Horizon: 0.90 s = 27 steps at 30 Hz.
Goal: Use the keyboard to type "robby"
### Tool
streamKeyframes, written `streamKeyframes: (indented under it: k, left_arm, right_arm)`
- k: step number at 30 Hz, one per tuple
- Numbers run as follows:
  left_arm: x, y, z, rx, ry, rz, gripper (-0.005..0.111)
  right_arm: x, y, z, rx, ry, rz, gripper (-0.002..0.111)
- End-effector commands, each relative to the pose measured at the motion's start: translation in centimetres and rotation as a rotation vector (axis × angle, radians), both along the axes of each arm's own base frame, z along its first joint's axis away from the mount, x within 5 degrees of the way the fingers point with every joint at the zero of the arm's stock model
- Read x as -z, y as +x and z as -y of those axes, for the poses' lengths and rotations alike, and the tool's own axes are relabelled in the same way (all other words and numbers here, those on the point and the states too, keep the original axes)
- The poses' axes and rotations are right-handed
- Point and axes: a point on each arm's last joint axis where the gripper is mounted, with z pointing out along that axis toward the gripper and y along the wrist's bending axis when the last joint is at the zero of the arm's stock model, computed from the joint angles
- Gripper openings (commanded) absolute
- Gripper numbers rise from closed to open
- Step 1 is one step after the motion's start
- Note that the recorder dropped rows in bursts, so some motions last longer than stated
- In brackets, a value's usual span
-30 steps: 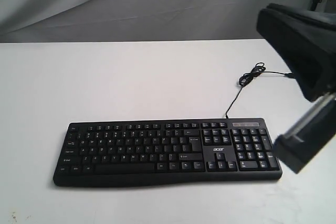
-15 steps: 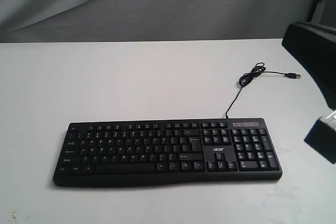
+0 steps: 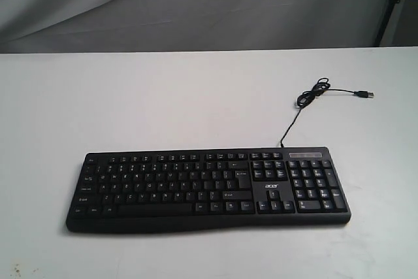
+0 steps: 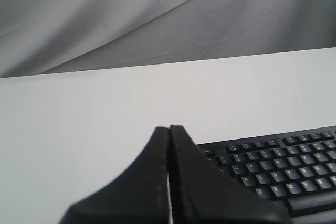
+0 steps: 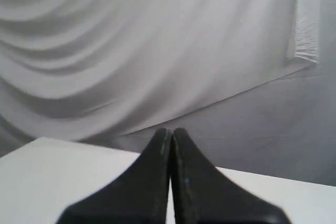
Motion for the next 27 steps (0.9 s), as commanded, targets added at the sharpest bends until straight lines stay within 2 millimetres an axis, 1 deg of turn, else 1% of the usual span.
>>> streamKeyframes:
  k: [1,4,8,9,10,11,12,14,16,20,24,26,27]
  left_arm:
    - [0.1,0.0,0.0,0.006,0.001,0.005,0.000]
    - [0.1,0.0,0.0,0.006,0.001,0.005,0.000]
    - [0.1,0.0,0.0,0.006,0.001,0.005,0.000]
    - [0.1,0.0,0.0,0.006,0.001,0.005,0.000]
    - [0.1,0.0,0.0,0.006,0.001,0.005,0.000]
    - [0.1,0.0,0.0,0.006,0.001,0.005,0.000]
    - [0.1,0.0,0.0,0.006,0.001,0.005,0.000]
    - [0.1,0.0,0.0,0.006,0.001,0.005,0.000]
    - [0.1,0.0,0.0,0.006,0.001,0.005,0.000]
    - [0.1,0.0,0.0,0.006,0.001,0.005,0.000]
    - [0.1,0.0,0.0,0.006,0.001,0.005,0.000]
    - [0.1,0.0,0.0,0.006,0.001,0.005,0.000]
    - [0.1,0.0,0.0,0.006,0.001,0.005,0.000]
  right_arm:
    - [0.7,-0.3,3.2,0.114,0.064,-0.004,0.000]
    - [1.8,-1.2,5.4,0.218,0.088,0.029,0.000]
    - [4.2,-2.5,7.8,0.395,0.097,0.058,0.000]
    - [4.9,-2.8,8.2,0.441,0.097,0.061,0.000]
    - [6.2,-3.3,8.9,0.515,0.095,0.066,0.000]
    - [6.9,-3.5,9.1,0.547,0.082,0.067,0.000]
    - [8.2,-3.8,9.4,0.592,0.053,0.071,0.000]
    - [9.6,-4.0,9.3,0.617,0.016,0.068,0.000]
    - [10.5,-4.1,9.1,0.607,-0.017,0.063,0.000]
    - [11.1,-3.9,8.3,0.524,-0.046,0.046,0.000]
    - [11.3,-4.0,7.0,0.380,-0.049,0.023,0.000]
    - [11.3,-4.0,6.9,0.359,0.110,-0.025,0.000]
    - [11.3,-4.0,6.9,0.347,0.228,-0.060,0.000]
